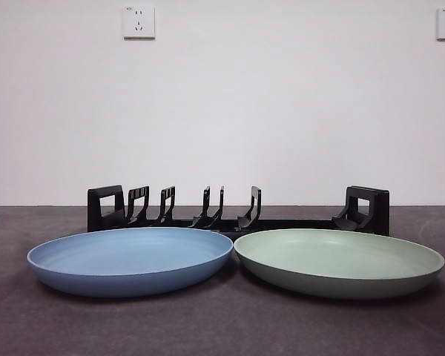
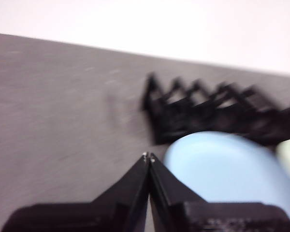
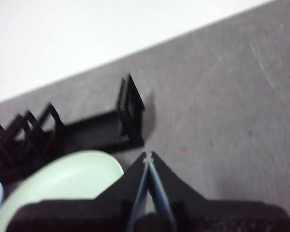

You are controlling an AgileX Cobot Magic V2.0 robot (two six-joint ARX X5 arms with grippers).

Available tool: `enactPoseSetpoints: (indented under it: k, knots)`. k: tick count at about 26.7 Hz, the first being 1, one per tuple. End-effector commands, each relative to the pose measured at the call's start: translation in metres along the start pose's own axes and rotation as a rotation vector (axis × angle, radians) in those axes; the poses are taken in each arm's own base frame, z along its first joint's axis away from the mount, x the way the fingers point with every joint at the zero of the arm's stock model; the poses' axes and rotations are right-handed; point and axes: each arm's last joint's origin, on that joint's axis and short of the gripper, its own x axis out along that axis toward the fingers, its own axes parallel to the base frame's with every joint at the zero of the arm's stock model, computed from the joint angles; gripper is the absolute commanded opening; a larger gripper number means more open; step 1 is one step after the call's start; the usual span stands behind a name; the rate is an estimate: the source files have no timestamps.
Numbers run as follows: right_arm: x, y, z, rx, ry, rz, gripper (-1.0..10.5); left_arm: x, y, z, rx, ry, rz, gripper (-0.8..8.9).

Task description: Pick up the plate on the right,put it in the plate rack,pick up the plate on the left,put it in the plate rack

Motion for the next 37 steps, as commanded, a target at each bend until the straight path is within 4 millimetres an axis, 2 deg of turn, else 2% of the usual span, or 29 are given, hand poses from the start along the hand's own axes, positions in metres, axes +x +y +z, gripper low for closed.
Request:
enactPoseSetpoints:
  k: [1,6,10,16,21,26,28,30,32,33,34,35,36,37]
  knots:
    - [-0.004,0.005,0.015,0.01,-0.043,0.011,-0.1,0.001,-0.002,0.0,-0.063,-0.024,-0.072,-0.03]
    - [-0.006,0.013,0.039,0.018,-0.044,0.014,-0.1,-0.001,-0.004,0.01,-0.099,-0.071,-0.093,-0.07]
    - [-0.001,0.019,0.06,0.017,0.031,-0.005,-0.1,-0.005,-0.008,0.023,-0.116,-0.051,-0.086,-0.06]
    - [0.024,0.033,0.095,-0.003,0.236,0.041,-0.1,-0.005,-0.017,0.063,-0.068,-0.02,-0.073,-0.06]
    - [0.054,0.044,0.116,-0.016,0.408,0.141,-0.1,0.009,-0.023,0.104,0.022,0.034,-0.06,-0.06]
    - [0.085,0.048,0.121,-0.017,0.583,0.16,0.0,0.034,-0.026,0.145,0.085,0.11,-0.063,-0.06]
    - [0.097,0.046,0.114,-0.019,0.654,0.178,0.0,0.048,-0.029,0.16,0.07,0.126,-0.2,-0.05]
    - [0.105,0.044,0.106,-0.008,0.714,0.161,0.0,0.059,-0.031,0.165,-0.007,0.123,-0.337,-0.04]
    - [0.111,0.042,0.099,-0.003,0.756,0.15,0.1,0.066,-0.029,0.161,-0.077,0.158,-0.319,-0.03]
    - [0.113,0.041,0.097,-0.008,0.765,0.149,0.5,0.07,-0.029,0.158,-0.087,0.181,-0.298,0.08]
    - [0.115,0.04,0.096,-0.013,0.773,0.149,1.3,0.073,-0.028,0.155,-0.094,0.201,-0.265,0.97]
    - [0.117,0.04,0.094,-0.013,0.78,0.146,1.9,0.076,-0.028,0.153,-0.101,0.209,-0.245,2.36]
    - [0.118,0.039,0.093,-0.011,0.788,0.144,2.2,0.078,-0.029,0.153,-0.142,0.208,-0.235,3.3]
    - [0.12,0.039,0.091,-0.009,0.799,0.14,2.3,0.08,-0.031,0.155,-0.192,0.196,-0.246,3.45]
